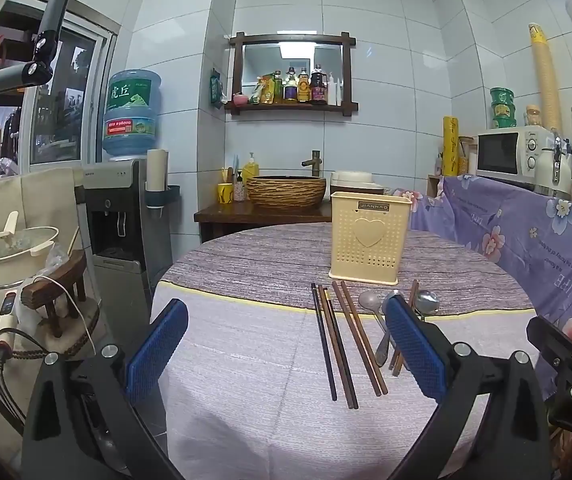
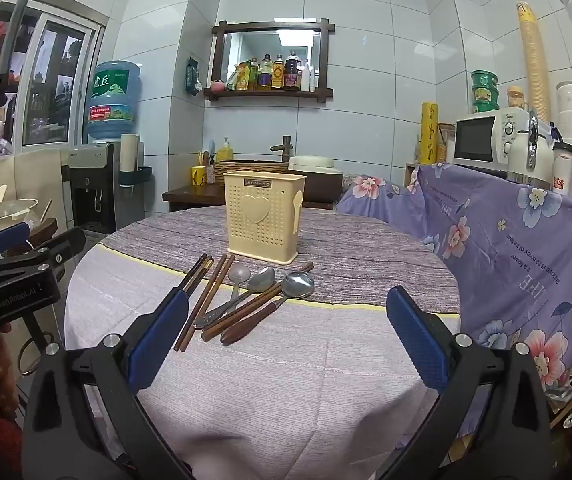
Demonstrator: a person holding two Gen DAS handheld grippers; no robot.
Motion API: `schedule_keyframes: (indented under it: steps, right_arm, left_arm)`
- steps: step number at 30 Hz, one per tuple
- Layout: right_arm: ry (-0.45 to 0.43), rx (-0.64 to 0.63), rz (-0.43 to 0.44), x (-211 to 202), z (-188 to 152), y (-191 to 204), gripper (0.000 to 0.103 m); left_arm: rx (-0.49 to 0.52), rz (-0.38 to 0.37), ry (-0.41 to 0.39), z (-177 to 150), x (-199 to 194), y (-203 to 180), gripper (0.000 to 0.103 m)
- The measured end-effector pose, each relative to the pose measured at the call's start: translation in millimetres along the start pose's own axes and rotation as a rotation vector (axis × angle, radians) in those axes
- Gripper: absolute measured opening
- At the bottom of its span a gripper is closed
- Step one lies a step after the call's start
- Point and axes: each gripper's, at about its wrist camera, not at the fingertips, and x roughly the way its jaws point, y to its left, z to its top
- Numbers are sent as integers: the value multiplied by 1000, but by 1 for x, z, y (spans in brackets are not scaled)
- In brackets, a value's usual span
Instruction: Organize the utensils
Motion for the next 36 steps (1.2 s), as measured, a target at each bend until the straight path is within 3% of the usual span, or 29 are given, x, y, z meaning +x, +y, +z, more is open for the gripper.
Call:
schedule_keyframes:
  steps: [36]
  right_arm:
    - [5,-11,3,1,0,4,98]
  left_arm:
    - [8,4,13,-3,7,3,98]
